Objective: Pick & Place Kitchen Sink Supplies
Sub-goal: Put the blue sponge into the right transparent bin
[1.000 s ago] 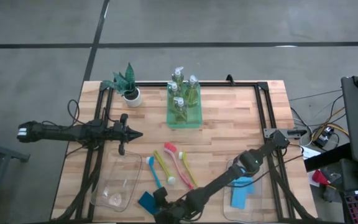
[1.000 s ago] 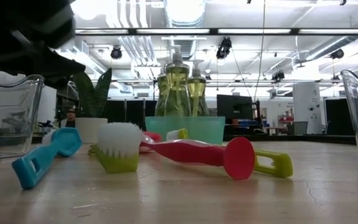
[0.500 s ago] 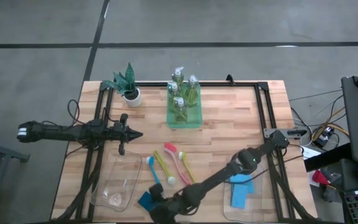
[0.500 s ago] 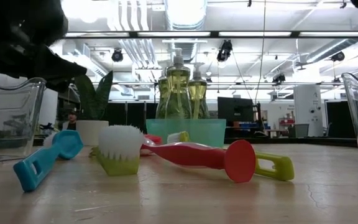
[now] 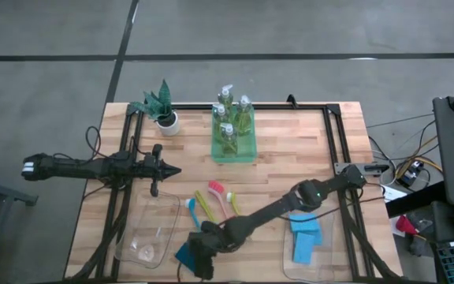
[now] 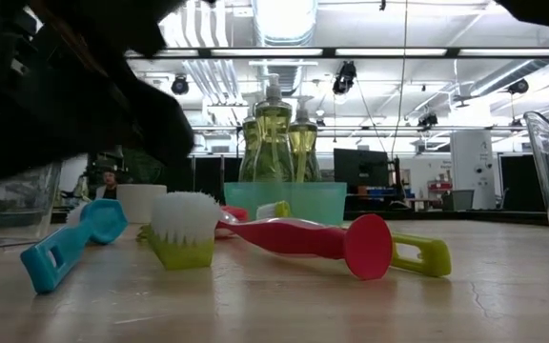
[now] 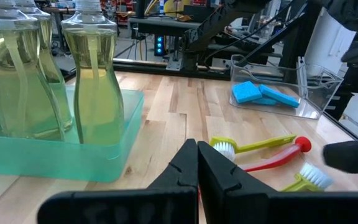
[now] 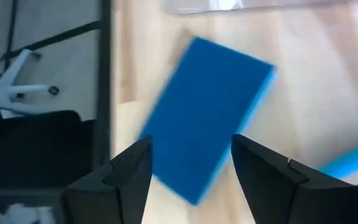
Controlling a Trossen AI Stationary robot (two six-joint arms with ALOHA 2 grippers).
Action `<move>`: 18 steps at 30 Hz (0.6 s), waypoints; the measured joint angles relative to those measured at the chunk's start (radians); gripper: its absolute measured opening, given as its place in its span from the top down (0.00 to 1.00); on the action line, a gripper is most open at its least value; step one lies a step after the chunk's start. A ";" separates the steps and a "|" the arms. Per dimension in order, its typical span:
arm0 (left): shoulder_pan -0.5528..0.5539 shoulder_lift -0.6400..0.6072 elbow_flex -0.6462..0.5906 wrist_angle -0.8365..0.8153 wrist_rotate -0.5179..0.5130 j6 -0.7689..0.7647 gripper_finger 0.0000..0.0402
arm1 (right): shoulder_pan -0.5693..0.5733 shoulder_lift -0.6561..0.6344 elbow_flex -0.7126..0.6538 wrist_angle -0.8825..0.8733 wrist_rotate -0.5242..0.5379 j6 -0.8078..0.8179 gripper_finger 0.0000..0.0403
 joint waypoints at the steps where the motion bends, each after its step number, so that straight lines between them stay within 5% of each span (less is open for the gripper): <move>1: 0.000 0.000 0.000 0.000 0.000 0.000 1.00 | -0.006 0.000 -0.001 -0.010 -0.002 0.010 0.48; 18: 0.000 0.000 0.000 0.000 0.000 0.000 1.00 | -0.022 0.001 -0.002 0.027 0.047 0.109 0.48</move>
